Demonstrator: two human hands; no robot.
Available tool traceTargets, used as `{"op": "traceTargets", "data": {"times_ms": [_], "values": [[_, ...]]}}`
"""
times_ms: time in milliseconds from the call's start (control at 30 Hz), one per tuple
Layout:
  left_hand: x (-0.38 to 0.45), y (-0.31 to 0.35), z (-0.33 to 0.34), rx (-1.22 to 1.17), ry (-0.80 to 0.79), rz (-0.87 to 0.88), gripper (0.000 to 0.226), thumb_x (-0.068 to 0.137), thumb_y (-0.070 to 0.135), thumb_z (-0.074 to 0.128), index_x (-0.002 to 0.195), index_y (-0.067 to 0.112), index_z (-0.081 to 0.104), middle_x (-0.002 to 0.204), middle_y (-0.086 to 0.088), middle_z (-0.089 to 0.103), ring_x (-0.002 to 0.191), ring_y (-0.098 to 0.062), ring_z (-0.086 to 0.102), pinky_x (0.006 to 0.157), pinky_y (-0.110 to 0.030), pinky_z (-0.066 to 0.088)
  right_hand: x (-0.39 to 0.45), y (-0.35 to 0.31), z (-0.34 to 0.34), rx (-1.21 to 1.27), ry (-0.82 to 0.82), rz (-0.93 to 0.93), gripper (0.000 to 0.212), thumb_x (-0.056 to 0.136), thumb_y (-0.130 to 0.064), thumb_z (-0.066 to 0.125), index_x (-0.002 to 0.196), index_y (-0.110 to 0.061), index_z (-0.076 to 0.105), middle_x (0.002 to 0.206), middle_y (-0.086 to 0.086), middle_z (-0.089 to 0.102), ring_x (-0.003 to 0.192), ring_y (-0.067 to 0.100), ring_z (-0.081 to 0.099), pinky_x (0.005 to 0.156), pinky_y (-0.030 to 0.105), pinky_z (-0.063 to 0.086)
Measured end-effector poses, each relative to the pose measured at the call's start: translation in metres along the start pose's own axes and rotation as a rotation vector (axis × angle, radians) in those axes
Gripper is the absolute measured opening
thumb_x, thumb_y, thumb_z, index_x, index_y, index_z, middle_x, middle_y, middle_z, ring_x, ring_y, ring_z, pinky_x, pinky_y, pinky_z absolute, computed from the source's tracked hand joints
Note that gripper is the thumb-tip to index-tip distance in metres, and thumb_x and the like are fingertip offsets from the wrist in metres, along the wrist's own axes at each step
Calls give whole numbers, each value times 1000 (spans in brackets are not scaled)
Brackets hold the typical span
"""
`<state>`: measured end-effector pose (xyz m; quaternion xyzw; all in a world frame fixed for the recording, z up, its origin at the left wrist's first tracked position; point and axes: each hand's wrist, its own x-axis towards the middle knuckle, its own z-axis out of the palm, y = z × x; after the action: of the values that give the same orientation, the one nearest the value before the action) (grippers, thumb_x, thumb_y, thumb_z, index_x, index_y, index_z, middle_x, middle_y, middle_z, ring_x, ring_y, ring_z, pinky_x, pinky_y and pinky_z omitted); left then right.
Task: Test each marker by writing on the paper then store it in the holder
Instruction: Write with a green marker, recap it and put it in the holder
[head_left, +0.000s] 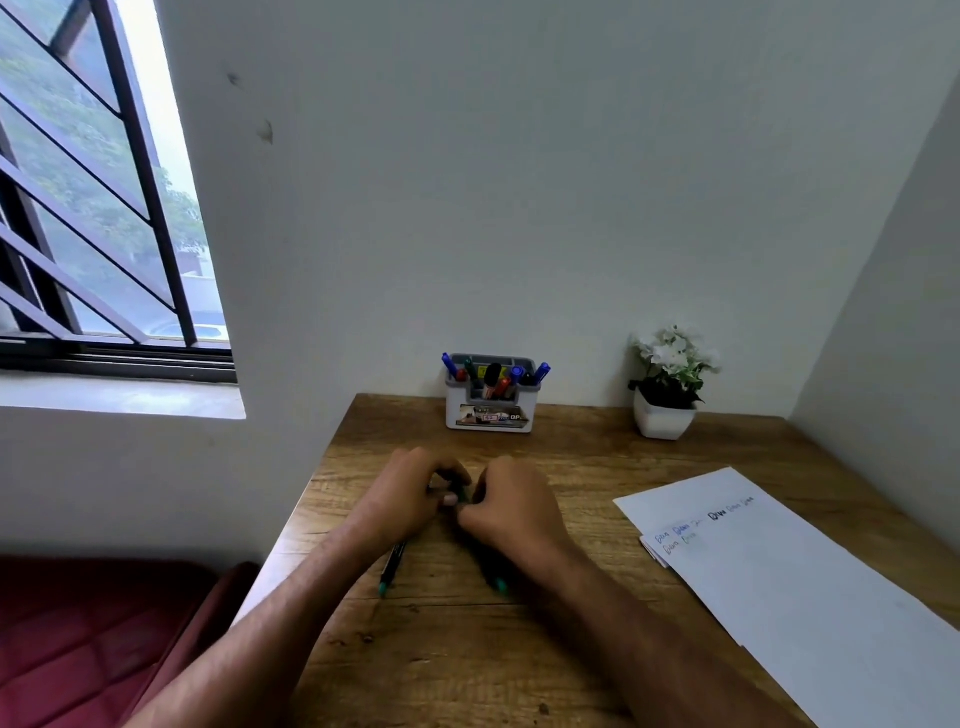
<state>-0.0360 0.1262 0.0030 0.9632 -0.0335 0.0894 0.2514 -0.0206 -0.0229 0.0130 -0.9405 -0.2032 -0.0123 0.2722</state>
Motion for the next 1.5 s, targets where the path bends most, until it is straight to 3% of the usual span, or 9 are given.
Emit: {"op": "traceTargets", "data": {"times_ms": [267, 400, 533, 767, 1000, 1167, 1233, 1367, 1500], "values": [[17, 18, 7, -35, 64, 141, 29, 89, 7, 64, 110, 27, 66, 105, 18, 62, 92, 6, 54, 83, -11, 45, 5, 26, -12, -42, 130, -23, 14, 93, -24, 68, 106, -18, 70, 100, -1, 69, 91, 12, 64, 83, 33, 58], [26, 28, 14, -74, 68, 178, 24, 88, 7, 65, 105, 23, 68, 94, 21, 58, 81, 14, 52, 79, -11, 47, 6, 40, -19, -23, 133, 4, 13, 92, -23, 67, 101, -17, 75, 88, -2, 70, 77, 9, 64, 70, 28, 58], [34, 35, 22, -96, 84, 179, 23, 87, 5, 66, 105, 18, 70, 98, 13, 65, 79, 16, 52, 71, -3, 40, 5, 55, -25, 2, 76, -21, 16, 96, -24, 64, 103, -16, 76, 83, -4, 68, 68, 3, 57, 55, 14, 36], [46, 47, 35, -102, 68, 192, 22, 87, 6, 66, 104, 16, 76, 99, 2, 73, 91, -9, 64, 83, -19, 49, 1, 74, -32, 19, 63, -58, 35, 101, -31, 56, 81, -10, 74, 57, -8, 50, 52, 7, 45, 51, 20, 29], [49, 57, 54, -148, 127, 199, 23, 87, 3, 65, 99, 17, 77, 92, 6, 74, 77, 5, 60, 70, -1, 39, -4, 95, -34, 22, 103, 44, 50, 96, -49, 59, 63, -11, 64, 59, 4, 58, 54, 12, 48, 54, 35, 40], [53, 54, 64, -162, 122, 173, 22, 86, 8, 67, 99, 23, 76, 90, 16, 68, 84, 4, 60, 80, -17, 49, -6, 103, -43, 29, 95, 124, 45, 91, -49, 66, 63, -14, 65, 54, -2, 54, 51, 9, 48, 54, 29, 38], [56, 50, 65, -136, 115, 142, 23, 87, 10, 67, 102, 26, 75, 97, 13, 68, 89, -1, 59, 85, -25, 51, -6, 106, -47, -7, 88, 168, 43, 94, -46, 65, 66, -13, 66, 57, -1, 56, 56, 11, 53, 55, 29, 39], [61, 46, 64, -45, 27, 144, 26, 88, 11, 67, 107, 26, 75, 102, 12, 62, 93, -2, 54, 89, -23, 46, -7, 114, -55, -8, 82, 227, 28, 100, -34, 59, 87, -14, 73, 74, 1, 66, 66, 9, 58, 54, 22, 38], [61, 43, 68, -29, 58, 142, 29, 85, 11, 69, 106, 30, 74, 103, 12, 63, 91, 0, 51, 84, -20, 43, -5, 117, -58, 139, 124, 218, 28, 98, -24, 63, 122, -14, 72, 106, 3, 74, 90, 12, 66, 75, 23, 53]]}}
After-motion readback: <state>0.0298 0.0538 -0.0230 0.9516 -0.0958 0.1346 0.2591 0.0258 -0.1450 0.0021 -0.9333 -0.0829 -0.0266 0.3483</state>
